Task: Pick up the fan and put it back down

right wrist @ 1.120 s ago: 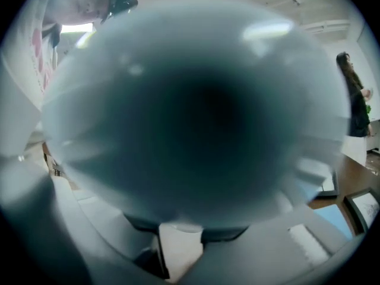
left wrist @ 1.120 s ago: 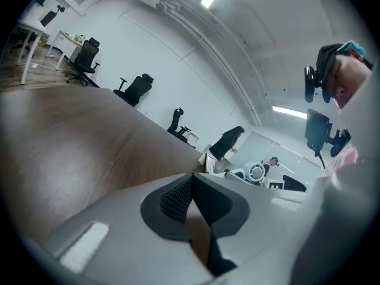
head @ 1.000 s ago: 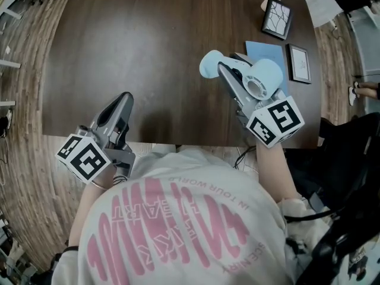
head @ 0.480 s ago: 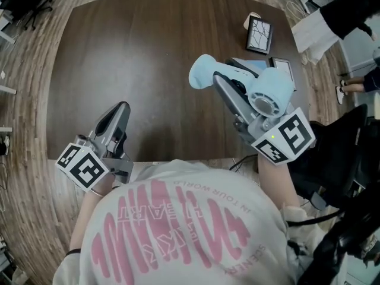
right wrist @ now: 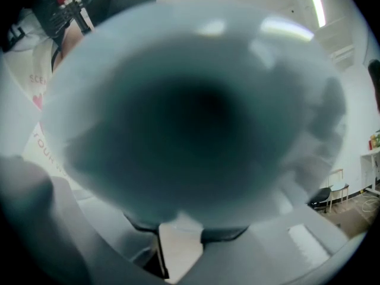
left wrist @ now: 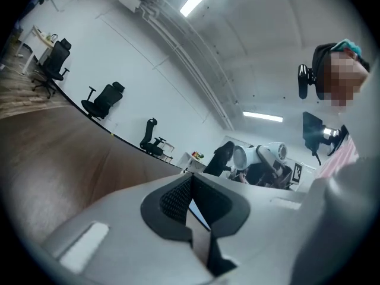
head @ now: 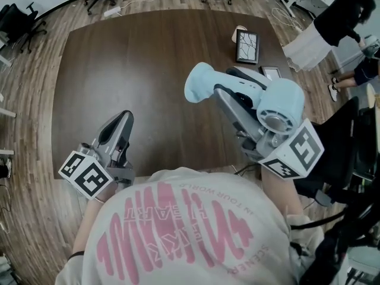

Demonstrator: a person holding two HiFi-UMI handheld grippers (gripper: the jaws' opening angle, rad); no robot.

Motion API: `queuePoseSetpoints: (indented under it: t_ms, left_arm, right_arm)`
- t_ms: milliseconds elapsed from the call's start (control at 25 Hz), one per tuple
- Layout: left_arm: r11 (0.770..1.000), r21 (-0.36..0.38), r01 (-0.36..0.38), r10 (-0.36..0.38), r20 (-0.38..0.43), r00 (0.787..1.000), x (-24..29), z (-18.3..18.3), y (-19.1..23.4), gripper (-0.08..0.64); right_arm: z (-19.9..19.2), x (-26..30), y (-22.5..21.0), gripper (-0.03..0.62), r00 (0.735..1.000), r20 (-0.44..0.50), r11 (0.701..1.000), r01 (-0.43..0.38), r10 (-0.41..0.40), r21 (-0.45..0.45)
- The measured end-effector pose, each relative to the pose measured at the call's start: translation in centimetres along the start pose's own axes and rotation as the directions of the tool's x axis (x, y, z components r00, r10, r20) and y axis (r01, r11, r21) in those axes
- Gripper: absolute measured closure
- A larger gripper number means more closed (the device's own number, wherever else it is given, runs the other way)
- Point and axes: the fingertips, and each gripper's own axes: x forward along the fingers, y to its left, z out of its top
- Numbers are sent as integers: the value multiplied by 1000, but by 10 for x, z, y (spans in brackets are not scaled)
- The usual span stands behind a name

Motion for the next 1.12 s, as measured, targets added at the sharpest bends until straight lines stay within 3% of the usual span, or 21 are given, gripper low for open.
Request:
queuePoseSetpoints:
  t_ms: [200, 360, 600, 720, 920, 1120]
  left_arm:
    - [989, 142, 39, -37, -21, 999, 5, 21, -17, 540]
    - [965, 242, 103, -104, -8, 995, 14, 44, -39, 540]
    - [934, 310, 177, -210, 76, 975, 16, 89, -83, 540]
    - [925, 345, 159, -198, 82, 977, 14, 91, -89, 540]
    - [937, 333, 108, -144, 83, 986, 4, 92, -82, 540]
    - [932, 353, 83, -119, 80, 990, -2, 84, -78, 540]
  right_arm:
    - [24, 2, 17, 442, 1000, 24, 1000, 1, 0, -24]
    - [28, -1, 31, 442, 1000, 28, 999, -5, 6, -51]
    - [25, -1, 39, 442, 1000, 16, 998, -11, 12, -58]
    - [26, -2, 38, 442, 1000, 20, 998, -11, 12, -56]
    - [27, 1, 42, 442, 1000, 11, 998, -28, 29, -54]
    - [17, 5, 48, 442, 999, 3, 996, -52, 52, -69]
